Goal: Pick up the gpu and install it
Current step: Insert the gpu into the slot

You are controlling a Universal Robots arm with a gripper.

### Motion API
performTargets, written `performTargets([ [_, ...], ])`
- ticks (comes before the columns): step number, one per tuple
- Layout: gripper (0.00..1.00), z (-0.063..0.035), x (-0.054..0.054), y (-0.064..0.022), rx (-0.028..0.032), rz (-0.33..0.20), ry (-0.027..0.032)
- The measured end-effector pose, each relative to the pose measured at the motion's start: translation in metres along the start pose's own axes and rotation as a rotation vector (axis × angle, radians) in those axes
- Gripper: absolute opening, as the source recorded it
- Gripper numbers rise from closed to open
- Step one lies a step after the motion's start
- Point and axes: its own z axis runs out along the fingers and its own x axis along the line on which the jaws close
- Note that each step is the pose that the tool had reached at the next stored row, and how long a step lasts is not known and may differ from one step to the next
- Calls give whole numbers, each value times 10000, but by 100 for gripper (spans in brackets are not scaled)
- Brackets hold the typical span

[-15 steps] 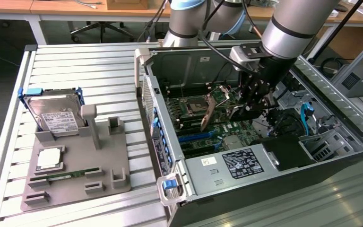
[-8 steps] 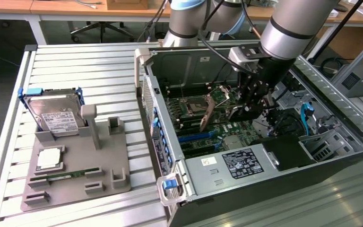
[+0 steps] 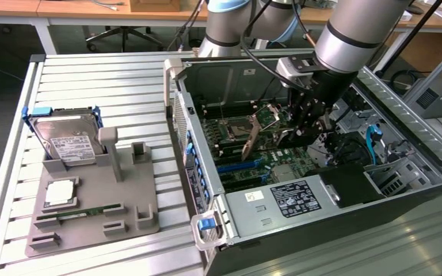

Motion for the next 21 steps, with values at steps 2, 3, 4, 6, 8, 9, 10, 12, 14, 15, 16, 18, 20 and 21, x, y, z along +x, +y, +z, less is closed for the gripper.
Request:
performTargets([
  [2, 27, 1, 0, 2, 0, 0, 0],
  [3, 27, 2, 0, 4, 0, 1, -1],
  [4, 27, 3, 0, 6, 0, 1, 0],
  [6, 27, 4, 0, 10, 0, 0, 0],
  [8, 27, 6, 0, 13, 0, 0, -1],
  [9, 27, 7, 1, 14, 0, 0, -1],
  [10, 27, 8, 1, 15, 0, 0, -1],
  [12, 27, 10, 1, 16, 0, 0, -1],
  [14, 27, 12, 1, 18, 0, 0, -1],
  [15, 27, 14, 1, 19, 0, 1, -1],
  [16, 27, 15, 1, 21, 0, 0, -1],
  [18, 27, 17, 1, 22, 0, 0, 0],
  [20, 27, 21, 2, 26, 0, 0, -1],
  [21, 27, 22, 2, 27, 0, 0, 0],
])
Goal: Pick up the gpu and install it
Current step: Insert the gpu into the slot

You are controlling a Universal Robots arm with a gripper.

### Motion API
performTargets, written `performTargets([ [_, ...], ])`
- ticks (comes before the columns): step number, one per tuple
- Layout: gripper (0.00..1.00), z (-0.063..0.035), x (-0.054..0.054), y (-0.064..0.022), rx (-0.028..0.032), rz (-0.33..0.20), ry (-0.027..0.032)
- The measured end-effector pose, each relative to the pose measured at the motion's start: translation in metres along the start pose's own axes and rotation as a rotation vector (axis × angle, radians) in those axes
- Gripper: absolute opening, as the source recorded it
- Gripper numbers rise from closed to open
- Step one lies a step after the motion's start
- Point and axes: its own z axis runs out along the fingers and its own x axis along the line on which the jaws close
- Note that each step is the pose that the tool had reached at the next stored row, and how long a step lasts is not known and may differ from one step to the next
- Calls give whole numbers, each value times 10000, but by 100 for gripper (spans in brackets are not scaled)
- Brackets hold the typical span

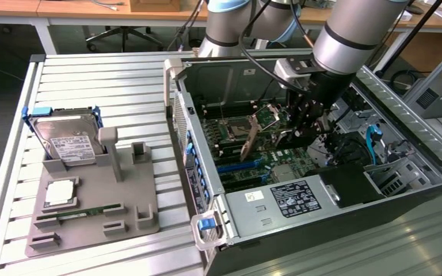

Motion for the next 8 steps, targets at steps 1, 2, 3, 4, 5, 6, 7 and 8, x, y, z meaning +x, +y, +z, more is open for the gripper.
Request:
performTargets([
  [1, 27, 1, 0, 2, 0, 0, 0],
  [2, 27, 2, 0, 3, 0, 0, 0],
  [3, 27, 4, 0, 4, 0, 0, 0],
  [4, 27, 6, 0, 6, 0, 0, 0],
  [5, 27, 7, 1, 8, 0, 0, 0],
  [6, 27, 8, 1, 9, 0, 0, 0],
  [7, 27, 9, 1, 10, 0, 0, -1],
  [8, 27, 10, 1, 11, 0, 0, 0],
])
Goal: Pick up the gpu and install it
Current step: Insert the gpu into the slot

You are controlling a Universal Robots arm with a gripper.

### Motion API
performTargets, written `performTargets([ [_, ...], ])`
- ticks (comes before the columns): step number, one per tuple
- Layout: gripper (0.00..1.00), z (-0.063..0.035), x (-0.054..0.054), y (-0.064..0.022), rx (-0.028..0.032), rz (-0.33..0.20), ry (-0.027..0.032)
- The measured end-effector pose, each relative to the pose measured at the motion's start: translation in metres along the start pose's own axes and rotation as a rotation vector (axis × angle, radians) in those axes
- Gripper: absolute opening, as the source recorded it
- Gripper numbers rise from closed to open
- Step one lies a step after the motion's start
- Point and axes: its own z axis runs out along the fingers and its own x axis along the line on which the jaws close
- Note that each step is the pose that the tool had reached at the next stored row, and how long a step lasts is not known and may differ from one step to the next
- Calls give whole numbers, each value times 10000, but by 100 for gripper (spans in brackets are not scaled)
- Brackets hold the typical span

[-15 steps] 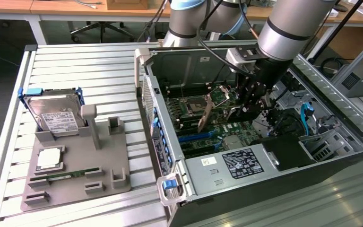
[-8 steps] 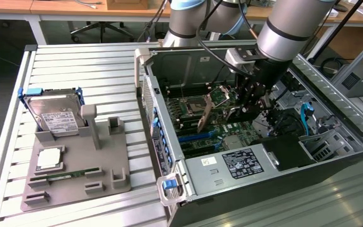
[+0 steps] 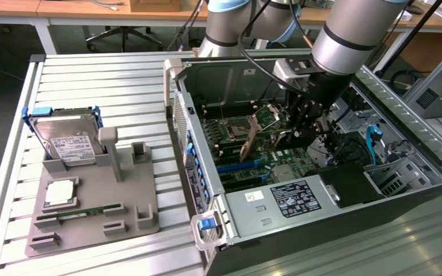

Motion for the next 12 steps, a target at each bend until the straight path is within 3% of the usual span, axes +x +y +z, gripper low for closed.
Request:
performTargets([
  [12, 27, 24, 2, 29, 0, 1, 0],
])
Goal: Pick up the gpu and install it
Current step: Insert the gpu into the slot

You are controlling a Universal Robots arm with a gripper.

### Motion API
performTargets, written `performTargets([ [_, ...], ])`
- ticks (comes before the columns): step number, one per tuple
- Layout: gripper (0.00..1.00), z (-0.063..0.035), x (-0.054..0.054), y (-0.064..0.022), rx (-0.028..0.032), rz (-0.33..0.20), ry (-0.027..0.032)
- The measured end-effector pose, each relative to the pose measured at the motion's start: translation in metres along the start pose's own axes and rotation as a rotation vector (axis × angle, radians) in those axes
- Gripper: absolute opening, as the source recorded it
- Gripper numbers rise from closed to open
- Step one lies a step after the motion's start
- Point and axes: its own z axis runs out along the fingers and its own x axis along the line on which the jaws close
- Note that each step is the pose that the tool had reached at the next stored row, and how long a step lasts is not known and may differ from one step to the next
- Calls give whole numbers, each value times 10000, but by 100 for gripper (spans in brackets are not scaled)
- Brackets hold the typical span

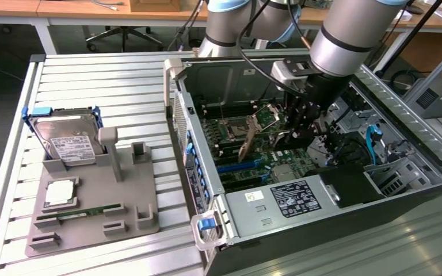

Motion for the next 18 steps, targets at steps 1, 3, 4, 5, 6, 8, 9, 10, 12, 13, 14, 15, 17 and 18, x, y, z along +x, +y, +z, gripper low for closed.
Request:
performTargets([
  [1, 27, 1, 0, 1, 0, -1, 0],
  [3, 27, 4, 0, 5, 0, 0, 0],
  [4, 27, 5, 0, 7, 0, 0, 0],
  [5, 27, 5, 1, 8, 0, 0, 0],
  [6, 27, 6, 1, 9, 0, 0, 0],
  [8, 27, 7, 1, 12, 0, 0, 0],
  [9, 27, 8, 1, 14, 0, 0, 0],
  [10, 27, 9, 1, 15, 0, 0, 0],
  [12, 27, 11, 1, 18, 0, 0, 0],
  [13, 27, 12, 1, 20, 0, 0, 0],
  [14, 27, 13, 1, 21, 1, 0, -1],
  [15, 27, 14, 1, 23, 0, 0, 0],
  [17, 27, 16, 1, 26, 0, -1, 0],
  [18, 27, 17, 2, 30, 0, 0, 0],
])
